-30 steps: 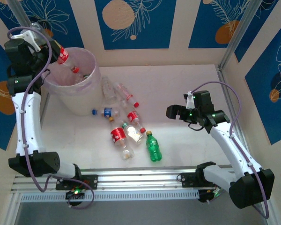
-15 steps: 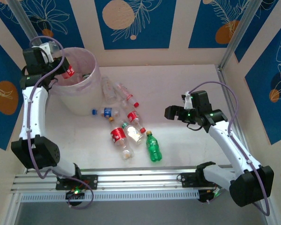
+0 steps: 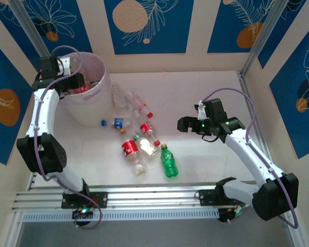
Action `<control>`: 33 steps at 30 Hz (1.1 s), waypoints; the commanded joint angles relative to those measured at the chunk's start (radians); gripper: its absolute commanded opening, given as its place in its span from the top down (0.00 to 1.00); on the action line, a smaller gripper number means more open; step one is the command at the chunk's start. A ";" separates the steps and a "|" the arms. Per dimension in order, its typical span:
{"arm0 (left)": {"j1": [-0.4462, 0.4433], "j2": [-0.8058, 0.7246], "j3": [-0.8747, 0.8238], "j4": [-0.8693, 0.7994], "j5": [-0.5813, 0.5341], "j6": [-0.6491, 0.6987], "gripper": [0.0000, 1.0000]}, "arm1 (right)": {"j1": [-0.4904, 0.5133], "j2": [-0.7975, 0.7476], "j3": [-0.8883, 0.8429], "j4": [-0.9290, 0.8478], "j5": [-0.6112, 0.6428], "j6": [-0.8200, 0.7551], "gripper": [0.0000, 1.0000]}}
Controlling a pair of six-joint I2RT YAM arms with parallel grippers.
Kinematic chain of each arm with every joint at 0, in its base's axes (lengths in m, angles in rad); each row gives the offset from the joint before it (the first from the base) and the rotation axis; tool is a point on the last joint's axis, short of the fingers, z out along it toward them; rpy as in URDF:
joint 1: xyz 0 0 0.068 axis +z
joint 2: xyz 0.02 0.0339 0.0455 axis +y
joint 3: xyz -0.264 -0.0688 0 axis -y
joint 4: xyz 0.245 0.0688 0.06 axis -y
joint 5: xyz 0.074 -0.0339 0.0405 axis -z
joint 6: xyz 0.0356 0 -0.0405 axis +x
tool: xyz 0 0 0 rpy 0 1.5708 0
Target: Put the plastic bottles in the bin
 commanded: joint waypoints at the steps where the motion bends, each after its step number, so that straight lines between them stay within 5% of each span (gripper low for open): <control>1: -0.023 0.030 -0.012 -0.010 0.057 0.022 1.00 | 0.010 0.007 0.032 0.001 0.009 0.012 0.01; 8: -0.049 0.091 -0.023 -0.005 0.056 0.001 0.98 | 0.031 0.023 0.050 -0.012 0.036 0.012 0.01; 19: -0.050 0.100 -0.030 -0.004 0.067 0.001 0.31 | 0.036 0.009 0.029 -0.016 0.048 0.018 0.01; 26: -0.050 0.075 -0.023 -0.011 0.065 0.005 0.12 | 0.038 0.008 0.032 -0.016 0.048 0.018 0.01; 33: -0.050 0.036 0.011 -0.032 0.073 0.002 0.04 | 0.043 0.001 0.043 -0.046 0.057 0.018 0.01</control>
